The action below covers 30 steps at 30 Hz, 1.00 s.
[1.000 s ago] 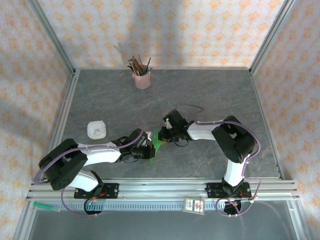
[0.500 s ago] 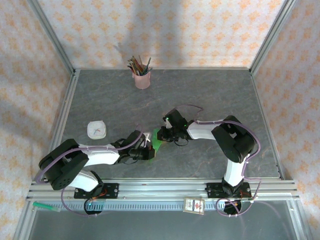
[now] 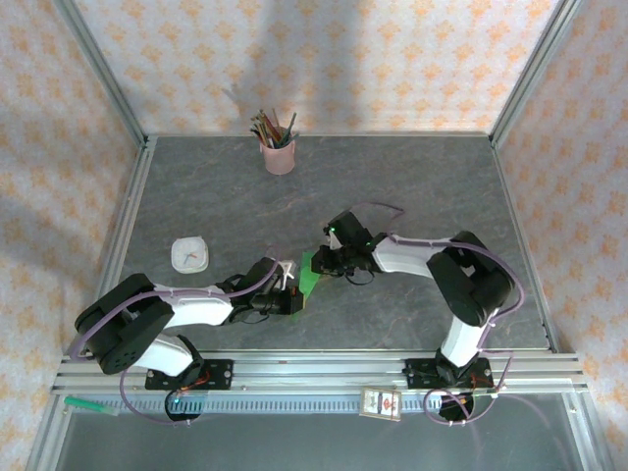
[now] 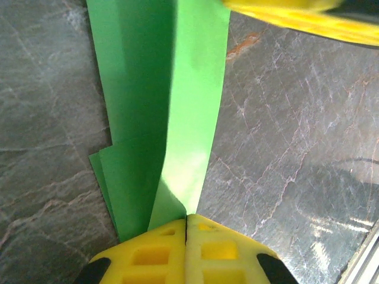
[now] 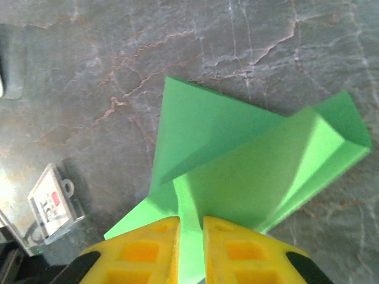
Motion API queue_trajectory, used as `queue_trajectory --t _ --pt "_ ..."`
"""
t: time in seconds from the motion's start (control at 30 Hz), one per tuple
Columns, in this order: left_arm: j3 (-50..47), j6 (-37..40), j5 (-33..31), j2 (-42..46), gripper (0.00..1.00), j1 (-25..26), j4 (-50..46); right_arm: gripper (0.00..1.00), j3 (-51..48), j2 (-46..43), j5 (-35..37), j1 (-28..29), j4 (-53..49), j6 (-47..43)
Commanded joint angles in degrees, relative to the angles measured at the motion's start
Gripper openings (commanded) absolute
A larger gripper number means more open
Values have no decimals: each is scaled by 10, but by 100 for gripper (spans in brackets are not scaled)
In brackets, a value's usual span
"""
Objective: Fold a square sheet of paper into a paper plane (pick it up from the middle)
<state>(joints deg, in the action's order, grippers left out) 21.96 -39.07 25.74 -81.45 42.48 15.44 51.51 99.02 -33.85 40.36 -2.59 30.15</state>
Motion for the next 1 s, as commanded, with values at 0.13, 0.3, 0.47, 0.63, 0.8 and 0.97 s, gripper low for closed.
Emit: queue_trajectory --t 0.13,0.3,0.47,0.63,0.8,0.97 --pt "-33 3 -10 -14 0 -3 -87 12 -60 -47 -17 15 47 39" --pt "-31 4 -11 -17 0 -3 -87 10 -74 -46 -31 36 73 52" --pt "-29 6 -12 -15 0 -3 -89 10 -86 -39 -38 50 97 69" --pt "-27 8 -12 -15 0 -3 -92 10 -90 -28 -45 54 113 80" --pt "-28 8 -13 -16 0 -3 -92 10 -90 -18 -51 57 121 84" --pt "-27 8 -12 -17 0 -3 -92 10 -93 -4 -54 61 134 92"
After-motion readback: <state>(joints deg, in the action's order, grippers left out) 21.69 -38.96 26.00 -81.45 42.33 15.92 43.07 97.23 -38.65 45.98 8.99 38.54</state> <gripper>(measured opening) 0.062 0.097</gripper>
